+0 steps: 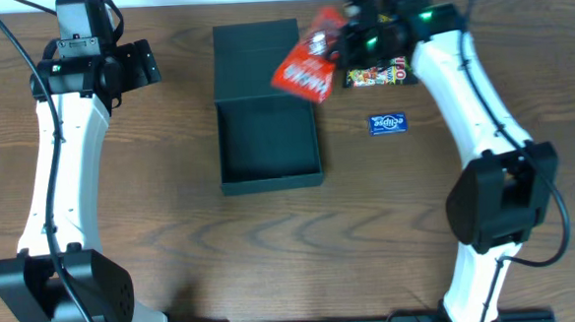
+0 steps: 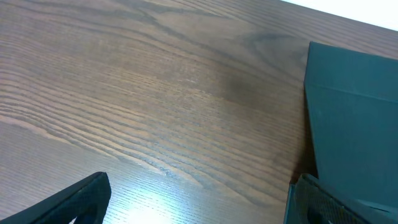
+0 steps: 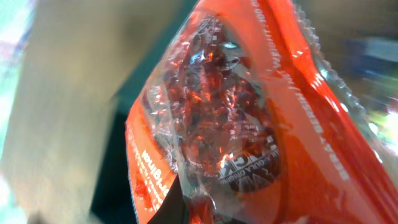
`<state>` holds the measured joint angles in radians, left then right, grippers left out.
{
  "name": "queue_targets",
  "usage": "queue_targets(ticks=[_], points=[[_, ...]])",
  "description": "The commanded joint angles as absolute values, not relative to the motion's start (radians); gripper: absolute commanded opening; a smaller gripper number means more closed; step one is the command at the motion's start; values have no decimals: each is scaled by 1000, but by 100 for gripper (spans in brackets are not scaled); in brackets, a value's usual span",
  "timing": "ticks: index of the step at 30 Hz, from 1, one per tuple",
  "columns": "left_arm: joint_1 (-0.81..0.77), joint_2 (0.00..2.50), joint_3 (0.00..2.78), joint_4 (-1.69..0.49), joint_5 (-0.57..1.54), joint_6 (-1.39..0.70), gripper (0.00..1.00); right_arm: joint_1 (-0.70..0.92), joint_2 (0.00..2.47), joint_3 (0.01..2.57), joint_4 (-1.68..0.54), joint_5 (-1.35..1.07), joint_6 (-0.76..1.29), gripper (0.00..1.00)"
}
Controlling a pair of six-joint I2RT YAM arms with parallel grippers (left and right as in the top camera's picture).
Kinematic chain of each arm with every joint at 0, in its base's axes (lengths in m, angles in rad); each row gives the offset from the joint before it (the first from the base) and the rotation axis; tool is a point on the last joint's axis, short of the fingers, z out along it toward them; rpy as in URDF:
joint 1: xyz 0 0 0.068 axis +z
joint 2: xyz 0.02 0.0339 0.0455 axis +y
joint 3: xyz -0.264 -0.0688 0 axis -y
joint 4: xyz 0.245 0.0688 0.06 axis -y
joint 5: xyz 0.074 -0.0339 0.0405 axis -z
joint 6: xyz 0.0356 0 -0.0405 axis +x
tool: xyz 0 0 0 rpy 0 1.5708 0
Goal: Pack container
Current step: 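Carry the red HACKS bag left and lower it into the black box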
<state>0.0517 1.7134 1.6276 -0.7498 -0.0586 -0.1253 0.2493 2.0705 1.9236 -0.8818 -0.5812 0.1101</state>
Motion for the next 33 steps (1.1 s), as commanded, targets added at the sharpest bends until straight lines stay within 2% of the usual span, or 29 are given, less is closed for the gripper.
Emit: queue_targets(ticks=[1,10,19,33], points=[[60,1728,1639,-741,-56,-107,95,324,2054,1942,-886,-790,-207,1],[102,1728,1639,-735,-58,-48,95,453,2070,1931,-943,-785,-296,1],[169,1728,1639,-736,-32,-48,95,469,2172,1930,-985,-786,-295,1],[171,1728,1639,-736,-25,-48,95,485,2295,1930,-992,-786,-285,1]])
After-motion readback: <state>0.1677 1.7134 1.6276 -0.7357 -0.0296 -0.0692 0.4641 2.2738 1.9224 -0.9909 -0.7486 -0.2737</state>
